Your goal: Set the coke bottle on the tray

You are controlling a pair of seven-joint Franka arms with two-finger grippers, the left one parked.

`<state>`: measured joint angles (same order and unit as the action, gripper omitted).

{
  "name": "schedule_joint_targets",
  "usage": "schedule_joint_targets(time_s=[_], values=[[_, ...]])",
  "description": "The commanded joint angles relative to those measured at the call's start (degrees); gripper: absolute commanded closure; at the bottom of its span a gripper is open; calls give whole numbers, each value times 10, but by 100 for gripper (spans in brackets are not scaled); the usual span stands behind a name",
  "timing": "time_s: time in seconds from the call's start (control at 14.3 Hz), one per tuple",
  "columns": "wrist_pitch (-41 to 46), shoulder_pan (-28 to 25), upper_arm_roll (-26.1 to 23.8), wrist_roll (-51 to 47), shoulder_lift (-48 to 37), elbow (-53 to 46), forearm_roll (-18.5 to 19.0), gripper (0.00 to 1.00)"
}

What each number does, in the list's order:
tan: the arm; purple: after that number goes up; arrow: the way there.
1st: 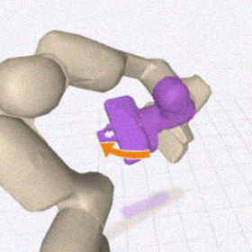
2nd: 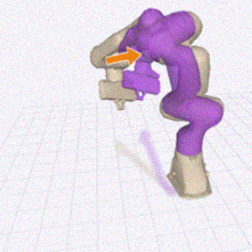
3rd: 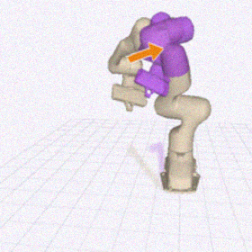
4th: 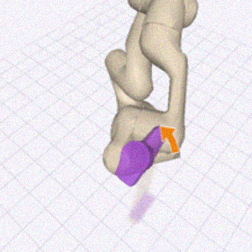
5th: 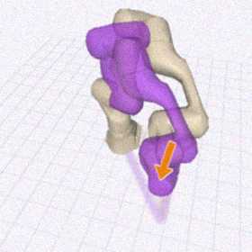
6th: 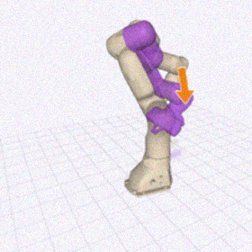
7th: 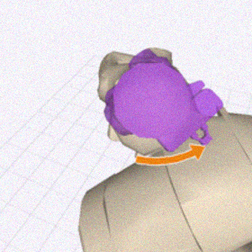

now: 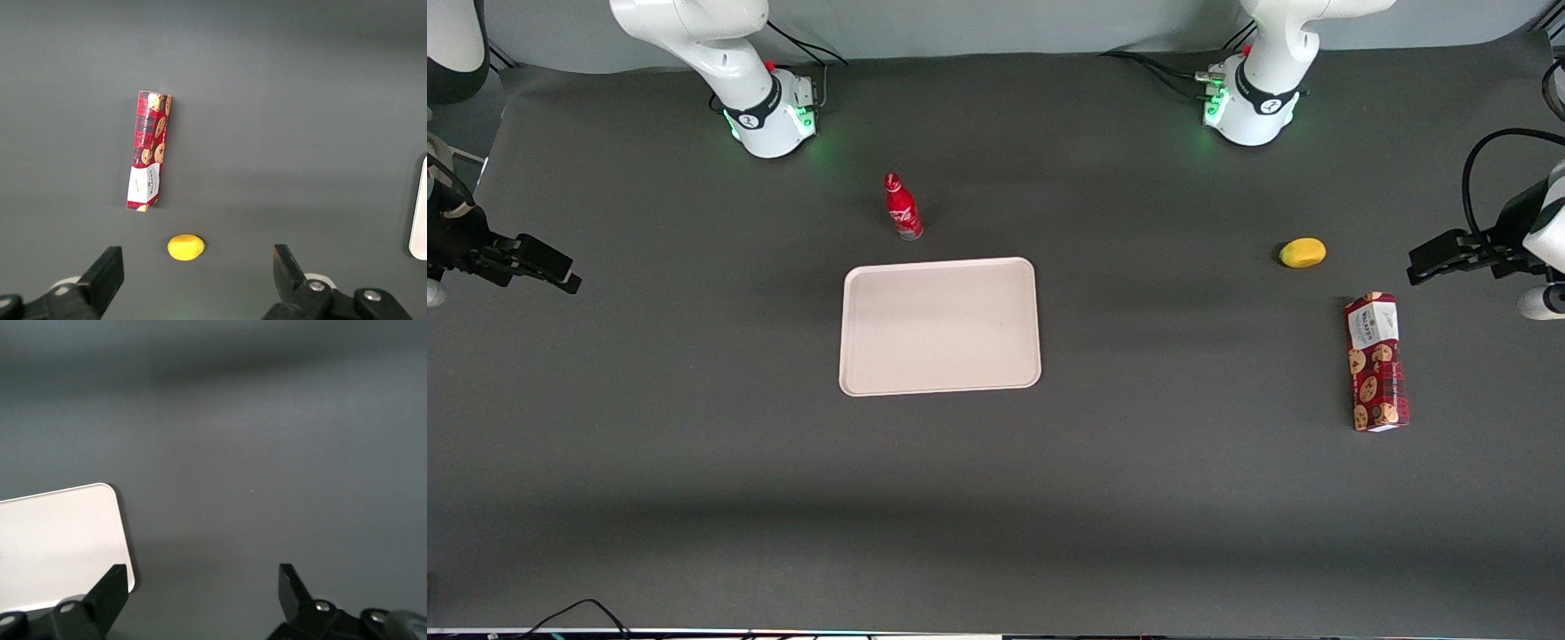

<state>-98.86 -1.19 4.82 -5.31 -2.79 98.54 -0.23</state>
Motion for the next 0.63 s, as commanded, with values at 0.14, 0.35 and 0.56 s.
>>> schedule_joint_targets(time_s=[0.14, 0.35, 0.56], values=[[13, 3, -2, 17, 4, -12, 0, 0], [13, 0, -3, 16, 4, -12, 0, 0], [30, -7, -8, 16, 2, -12, -1, 0]])
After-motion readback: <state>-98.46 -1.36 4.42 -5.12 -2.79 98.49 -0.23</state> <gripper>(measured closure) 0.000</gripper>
